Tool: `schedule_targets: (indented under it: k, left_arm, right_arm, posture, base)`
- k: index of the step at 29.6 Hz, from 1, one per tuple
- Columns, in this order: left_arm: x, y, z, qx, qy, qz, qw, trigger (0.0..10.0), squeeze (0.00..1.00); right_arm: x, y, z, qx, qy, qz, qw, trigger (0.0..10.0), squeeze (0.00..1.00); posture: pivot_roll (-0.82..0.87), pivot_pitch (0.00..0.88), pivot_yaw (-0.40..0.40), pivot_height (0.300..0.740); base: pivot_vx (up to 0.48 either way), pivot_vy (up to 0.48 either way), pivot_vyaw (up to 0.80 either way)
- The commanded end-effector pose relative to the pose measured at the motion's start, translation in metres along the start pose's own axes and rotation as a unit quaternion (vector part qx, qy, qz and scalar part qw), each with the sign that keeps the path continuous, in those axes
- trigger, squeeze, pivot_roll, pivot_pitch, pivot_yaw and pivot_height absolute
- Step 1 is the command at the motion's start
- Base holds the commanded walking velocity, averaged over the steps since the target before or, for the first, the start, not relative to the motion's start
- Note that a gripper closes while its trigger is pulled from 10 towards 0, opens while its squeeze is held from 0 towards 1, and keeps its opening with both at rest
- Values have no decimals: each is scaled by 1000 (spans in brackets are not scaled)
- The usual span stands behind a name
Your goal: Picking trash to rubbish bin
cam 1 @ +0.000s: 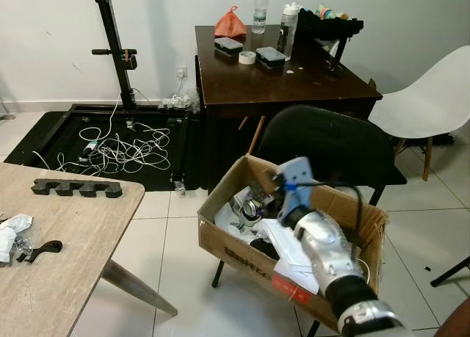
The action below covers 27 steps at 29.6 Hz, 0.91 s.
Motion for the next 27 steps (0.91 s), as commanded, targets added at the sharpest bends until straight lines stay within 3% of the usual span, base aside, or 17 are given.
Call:
schedule_targets:
  k: [1,5,8,12,19,25,26,27]
  left_arm:
    - [8,0,0,4,-11,-22,1000,10000,0]
    - [7,0,1,5,-14,-19,1000,10000,0]
    - [7,0,1,6,-11,-16,1000,10000,0]
    - [7,0,1,5,-9,-13,1000,10000,0]
    - [7,1,0,5,-8,-12,1000,10000,0]
    - [7,1,0,5,-5,-12,1000,10000,0]
    - [7,1,0,5,-3,-12,1000,10000,0]
    - [7,1,0,4,-1,-11,1000,10000,0]
  right_arm:
    - [-6,0,16,49,-6,16,999,10000,0]
    - [-21,-2,32,90,-24,52,994,10000,0]
    - [-31,-4,35,94,-24,76,992,10000,0]
    - [-65,-20,29,63,-55,166,983,10000,0]
    - [-107,-52,32,37,-21,258,965,10000,0]
    - [-114,-58,39,43,6,259,965,10000,0]
    - [-117,-60,40,44,2,268,962,10000,0]
    - [-131,-73,41,31,3,306,952,10000,0]
  posture:
    - [-55,161,23,740]
    - [-52,163,22,740]
    - [-49,163,22,740]
    - [-45,158,18,740]
    - [-39,153,10,740]
    - [-48,147,12,740]
    - [-49,147,13,740]
    - [-50,145,14,740]
  base:
    - [0,0,0]
    - [0,0,0]
    - [-177,0,0]
    - [-318,0,0]
    - [-343,0,0]
    - [-356,0,0]
    - [-360,0,0]
    - [-360,0,0]
Point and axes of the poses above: a point about 5 cm out from each wrist's last joint towards the gripper, its own y axis pointing out of the wrist towards the gripper, its own x axis along the axis of the wrist's last joint, z = x × y, the point moved 2 cm from there along y, pointing out of the wrist towards the gripper, and after that the axes turned 2 degrees about -y, right-handed, at the moved point
